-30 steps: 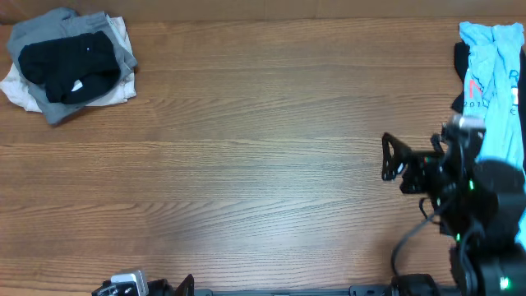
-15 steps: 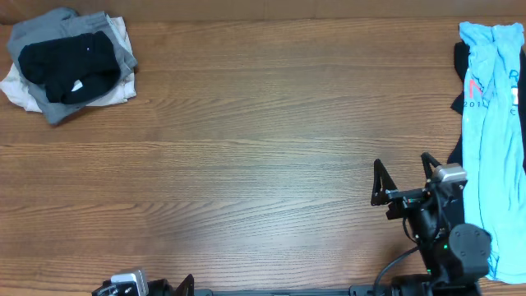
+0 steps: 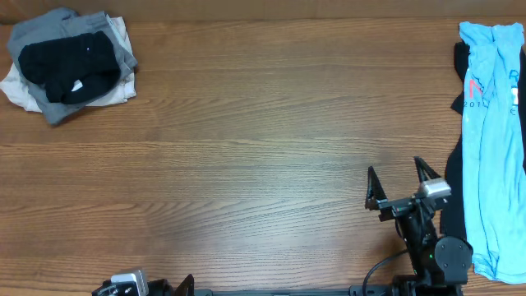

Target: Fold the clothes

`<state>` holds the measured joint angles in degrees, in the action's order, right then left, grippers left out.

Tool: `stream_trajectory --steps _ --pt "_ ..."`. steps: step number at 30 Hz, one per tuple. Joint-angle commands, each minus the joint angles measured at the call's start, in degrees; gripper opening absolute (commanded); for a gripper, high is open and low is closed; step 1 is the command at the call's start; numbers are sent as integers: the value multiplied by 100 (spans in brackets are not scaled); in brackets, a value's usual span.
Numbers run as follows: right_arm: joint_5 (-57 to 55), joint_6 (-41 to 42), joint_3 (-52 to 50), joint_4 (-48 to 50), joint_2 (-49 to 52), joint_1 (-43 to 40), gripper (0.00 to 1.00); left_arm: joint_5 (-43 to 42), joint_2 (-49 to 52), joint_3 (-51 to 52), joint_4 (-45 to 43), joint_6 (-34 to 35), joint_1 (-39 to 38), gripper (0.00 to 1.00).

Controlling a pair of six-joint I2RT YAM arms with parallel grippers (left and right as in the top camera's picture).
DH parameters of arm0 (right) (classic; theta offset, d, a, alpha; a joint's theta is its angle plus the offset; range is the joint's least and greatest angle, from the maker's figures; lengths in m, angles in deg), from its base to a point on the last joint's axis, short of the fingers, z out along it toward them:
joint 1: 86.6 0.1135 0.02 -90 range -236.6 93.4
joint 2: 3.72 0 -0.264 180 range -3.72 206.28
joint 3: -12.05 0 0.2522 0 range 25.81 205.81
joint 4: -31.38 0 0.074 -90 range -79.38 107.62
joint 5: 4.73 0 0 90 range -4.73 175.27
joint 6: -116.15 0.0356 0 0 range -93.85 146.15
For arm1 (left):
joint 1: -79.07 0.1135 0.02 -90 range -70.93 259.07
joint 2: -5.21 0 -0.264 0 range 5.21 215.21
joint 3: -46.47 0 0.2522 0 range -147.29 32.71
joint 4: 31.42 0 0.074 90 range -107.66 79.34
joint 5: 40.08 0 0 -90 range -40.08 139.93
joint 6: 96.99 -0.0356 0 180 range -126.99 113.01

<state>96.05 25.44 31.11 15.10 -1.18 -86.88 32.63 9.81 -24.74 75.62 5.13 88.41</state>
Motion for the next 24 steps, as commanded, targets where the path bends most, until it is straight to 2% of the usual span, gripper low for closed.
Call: stream_trajectory --steps 1,5,10,19,24 --pt "85 -107 -155 114 -243 -177 100 35 -37 22 -11 76 -31 100" --pt "87 -175 -212 131 -238 -306 100 37 -37 22 -9 76 -31 100" --pt "131 -772 -496 442 -240 -313 100 37 -37 22 -11 76 -31 100" --pt "129 -787 -485 -129 -238 -313 100 37 -37 22 -9 76 -31 100" --pt "131 -789 -485 -103 -227 -313 100 37 -37 22 -9 76 -31 100"
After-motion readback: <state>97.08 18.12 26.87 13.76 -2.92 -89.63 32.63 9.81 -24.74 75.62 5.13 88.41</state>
